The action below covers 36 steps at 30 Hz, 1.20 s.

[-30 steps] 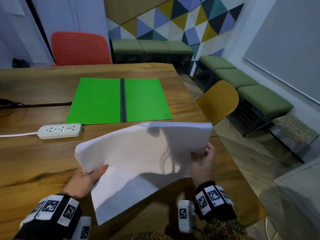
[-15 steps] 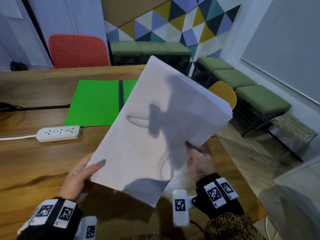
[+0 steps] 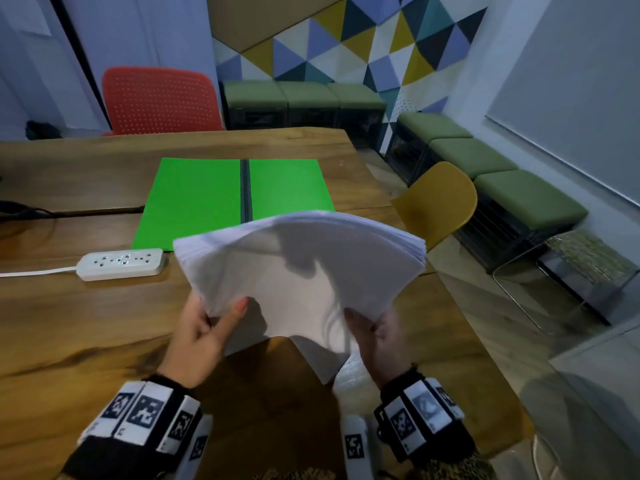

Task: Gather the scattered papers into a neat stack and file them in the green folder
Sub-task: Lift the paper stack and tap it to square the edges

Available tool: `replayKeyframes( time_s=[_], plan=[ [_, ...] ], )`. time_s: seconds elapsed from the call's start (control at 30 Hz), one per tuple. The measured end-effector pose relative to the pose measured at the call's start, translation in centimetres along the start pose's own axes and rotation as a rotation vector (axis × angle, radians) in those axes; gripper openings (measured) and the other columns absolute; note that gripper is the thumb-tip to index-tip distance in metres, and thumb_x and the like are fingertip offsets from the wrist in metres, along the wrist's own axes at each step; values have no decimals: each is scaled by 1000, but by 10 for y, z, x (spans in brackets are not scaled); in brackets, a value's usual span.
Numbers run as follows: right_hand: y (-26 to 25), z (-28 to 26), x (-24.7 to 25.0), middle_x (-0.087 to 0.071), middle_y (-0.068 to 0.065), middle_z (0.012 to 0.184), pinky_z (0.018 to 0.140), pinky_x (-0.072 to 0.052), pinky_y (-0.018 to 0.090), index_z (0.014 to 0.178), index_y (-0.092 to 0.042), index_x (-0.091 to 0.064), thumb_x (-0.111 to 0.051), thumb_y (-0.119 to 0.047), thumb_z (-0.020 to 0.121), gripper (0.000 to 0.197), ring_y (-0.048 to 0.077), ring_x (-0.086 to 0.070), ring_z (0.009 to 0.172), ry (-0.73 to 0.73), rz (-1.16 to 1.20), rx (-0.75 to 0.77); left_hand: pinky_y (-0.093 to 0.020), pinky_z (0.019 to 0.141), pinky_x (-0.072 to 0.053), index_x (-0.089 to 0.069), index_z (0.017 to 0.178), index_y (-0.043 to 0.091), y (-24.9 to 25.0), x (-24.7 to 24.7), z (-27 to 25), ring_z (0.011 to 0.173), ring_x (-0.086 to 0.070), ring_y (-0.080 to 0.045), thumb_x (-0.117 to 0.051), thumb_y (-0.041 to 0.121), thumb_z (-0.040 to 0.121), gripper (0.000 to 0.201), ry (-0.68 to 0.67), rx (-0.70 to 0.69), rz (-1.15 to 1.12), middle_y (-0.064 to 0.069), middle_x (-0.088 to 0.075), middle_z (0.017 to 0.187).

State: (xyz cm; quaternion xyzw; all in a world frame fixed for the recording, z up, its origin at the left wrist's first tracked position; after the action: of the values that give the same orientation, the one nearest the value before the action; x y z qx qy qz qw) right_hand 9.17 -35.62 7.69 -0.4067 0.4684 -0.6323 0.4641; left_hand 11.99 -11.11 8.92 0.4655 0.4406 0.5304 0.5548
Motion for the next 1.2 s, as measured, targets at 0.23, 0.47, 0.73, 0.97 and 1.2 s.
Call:
replayKeyframes(
  time_s=[0.23,0.47,0.73,0.97,1.2],
  plan=[
    [-12,5,1,-61,5,84,64,-48,24,99,-11,-57,-52,-15,83,17,16,-59,78,38,-41,66,-16,75,-54,-59,100,19,-3,2,5,89,-66,0,-57,12,86,15,53,25,87,9,-70,85],
    [-33,-1,11,-58,11,114,90,-52,49,136,-19,-26,-63,-33,71,76,24,-58,107,140,-46,49,-46,94,-51,-38,119,37,40,8,-3,111,-56,-4,-77,42,53,77,179,-125,-4,14,-53,115],
    [-137,7,0,-26,10,141,89,-37,-2,135,-30,-28,-54,-9,70,74,-18,-23,120,250,-453,517,-46,99,-43,-12,145,28,135,-8,-2,122,-46,-24,-66,26,76,88,244,-616,486,4,-38,139],
    [-135,7,-1,-37,20,133,85,-35,-5,123,-26,-44,-55,1,71,59,-8,-32,122,224,-525,516,-30,98,-43,-44,130,25,132,4,-5,108,-48,-14,-65,10,77,58,319,-617,612,23,-40,119],
    [-138,7,3,-45,18,127,88,-34,-3,121,-23,-45,-57,6,70,60,9,-45,116,220,-495,516,-39,79,-49,-51,126,18,130,2,-5,101,-47,-20,-62,14,76,51,293,-546,703,-8,-51,109]
  ],
)
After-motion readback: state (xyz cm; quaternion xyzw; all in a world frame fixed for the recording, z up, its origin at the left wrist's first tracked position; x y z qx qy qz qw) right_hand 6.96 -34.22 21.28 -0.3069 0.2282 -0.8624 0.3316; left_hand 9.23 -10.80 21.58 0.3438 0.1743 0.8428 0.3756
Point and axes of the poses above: each hand's wrist, its own z-axis towards the middle knuckle, its own x-axis out of the back of the hand, y = z × x, the point moved 10 cm from there along z, towards the middle knuckle
